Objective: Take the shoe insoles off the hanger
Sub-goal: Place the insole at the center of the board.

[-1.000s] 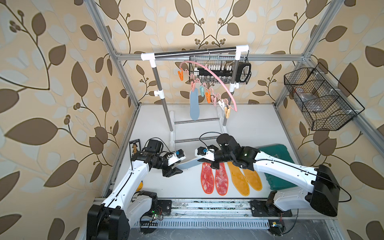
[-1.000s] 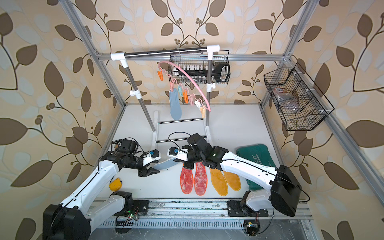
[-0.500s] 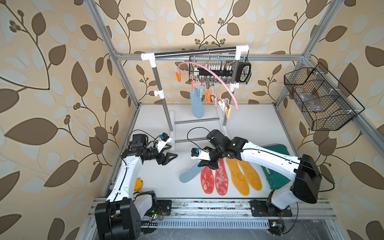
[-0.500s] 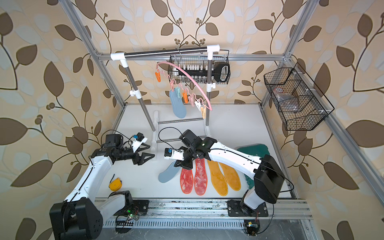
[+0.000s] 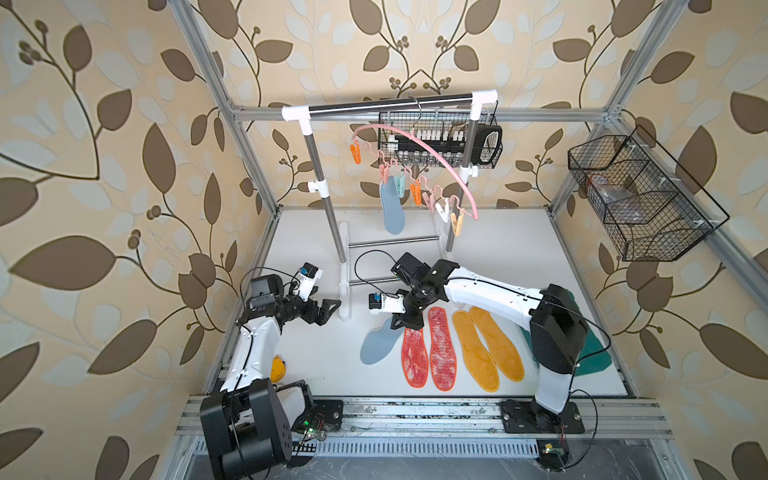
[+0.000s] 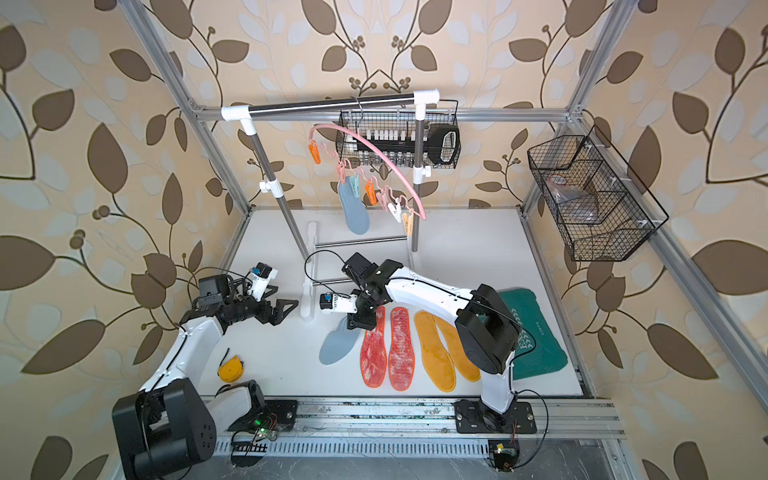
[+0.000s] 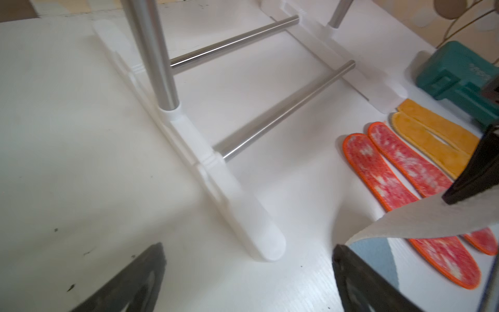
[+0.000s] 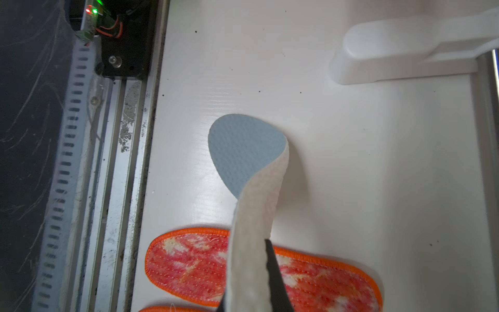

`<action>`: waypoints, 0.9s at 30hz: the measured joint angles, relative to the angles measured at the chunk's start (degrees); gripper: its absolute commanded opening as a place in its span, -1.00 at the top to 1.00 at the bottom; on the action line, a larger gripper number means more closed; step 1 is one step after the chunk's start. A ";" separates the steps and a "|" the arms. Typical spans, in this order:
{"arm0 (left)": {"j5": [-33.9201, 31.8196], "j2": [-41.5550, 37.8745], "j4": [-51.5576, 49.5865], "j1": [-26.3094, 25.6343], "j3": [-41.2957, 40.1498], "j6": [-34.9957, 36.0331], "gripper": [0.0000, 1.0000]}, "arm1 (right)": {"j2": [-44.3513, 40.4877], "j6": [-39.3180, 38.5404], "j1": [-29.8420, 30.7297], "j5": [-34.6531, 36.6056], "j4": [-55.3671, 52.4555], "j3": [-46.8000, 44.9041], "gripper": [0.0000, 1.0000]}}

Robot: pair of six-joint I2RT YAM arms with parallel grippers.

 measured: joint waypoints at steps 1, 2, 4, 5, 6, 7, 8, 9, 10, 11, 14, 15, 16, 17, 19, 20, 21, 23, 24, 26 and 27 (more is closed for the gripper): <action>-1.64 -1.25 1.20 0.00 -0.92 -0.50 -0.98 | 1.33 0.02 -0.22 0.63 -0.15 0.96 1.00; -2.60 -2.10 1.95 0.02 -1.55 -0.87 -0.98 | 2.49 0.02 -0.37 1.20 -0.28 1.84 1.00; -3.80 -2.73 2.73 0.02 -2.01 -1.14 -0.98 | 5.05 -0.07 -0.87 2.25 -0.63 4.02 1.00; -4.09 -2.67 3.08 0.02 -2.01 -1.20 -0.98 | 6.05 -0.17 -1.11 2.58 -0.76 4.94 1.00; -4.48 -2.49 3.34 0.09 -2.01 -1.20 -0.98 | 7.48 -0.24 -1.49 2.89 -0.96 6.25 1.00; -4.68 -2.19 3.52 0.35 -2.01 -1.20 -0.98 | 8.66 -0.35 -1.81 3.30 -0.98 7.34 1.00; -4.92 -1.73 3.58 0.37 -1.99 -1.20 -0.98 | 9.49 -0.44 -2.08 3.63 -0.94 8.07 1.00; -4.98 -1.09 3.52 0.37 -1.97 -1.20 -0.98 | 10.36 -0.63 -2.32 4.15 -0.87 8.76 0.98; -5.07 -0.48 3.50 0.37 -1.95 -1.20 -0.98 | 11.10 -0.83 -2.47 4.66 -0.72 9.27 0.97; -5.09 -0.07 3.41 0.37 -1.95 -1.18 -0.98 | 11.65 -1.09 -2.54 5.14 -0.61 9.62 0.96; -5.11 0.55 2.99 0.37 -1.95 -1.18 -0.98 | 13.55 -2.21 -2.54 6.49 -1.01 11.41 0.95; -5.11 0.55 2.99 0.37 -1.95 -1.16 -0.98 | 14.27 -2.71 -2.54 6.62 -1.42 12.37 0.95; -5.11 0.52 3.02 0.37 -1.95 -1.14 -0.98 | 15.39 -3.34 -2.54 6.62 -2.29 13.81 0.95; -5.11 0.52 2.99 0.37 -1.95 -1.09 -0.98 | 16.24 -3.85 -2.54 6.62 -2.95 14.95 0.95; -5.11 0.52 2.99 0.37 -1.95 -0.98 -0.98 | 18.62 -5.81 -2.54 6.34 -4.83 17.88 0.95; -5.11 0.50 2.99 0.37 -1.95 -0.96 -0.98 | 19.65 -6.91 -2.54 6.19 -5.92 19.23 0.94; -5.11 0.50 2.99 0.37 -1.95 -0.92 -0.98 | 20.63 -8.39 -2.54 5.88 -7.04 20.52 0.93; -5.09 0.50 2.95 0.37 -1.95 -0.79 -0.98 | 21.62 -10.64 -2.40 5.55 -8.44 21.73 0.93; -5.11 0.50 2.95 0.37 -1.95 -0.76 -0.98 | 21.66 -11.34 -2.25 5.55 -8.92 21.84 0.94; -5.11 0.50 2.95 0.37 -1.95 -0.74 -0.98 | 21.66 -11.98 -2.01 5.60 -9.29 21.84 0.94; -5.11 0.50 2.93 0.37 -1.95 -0.74 -0.98 | 21.66 -11.96 -1.90 5.81 -9.31 21.84 0.94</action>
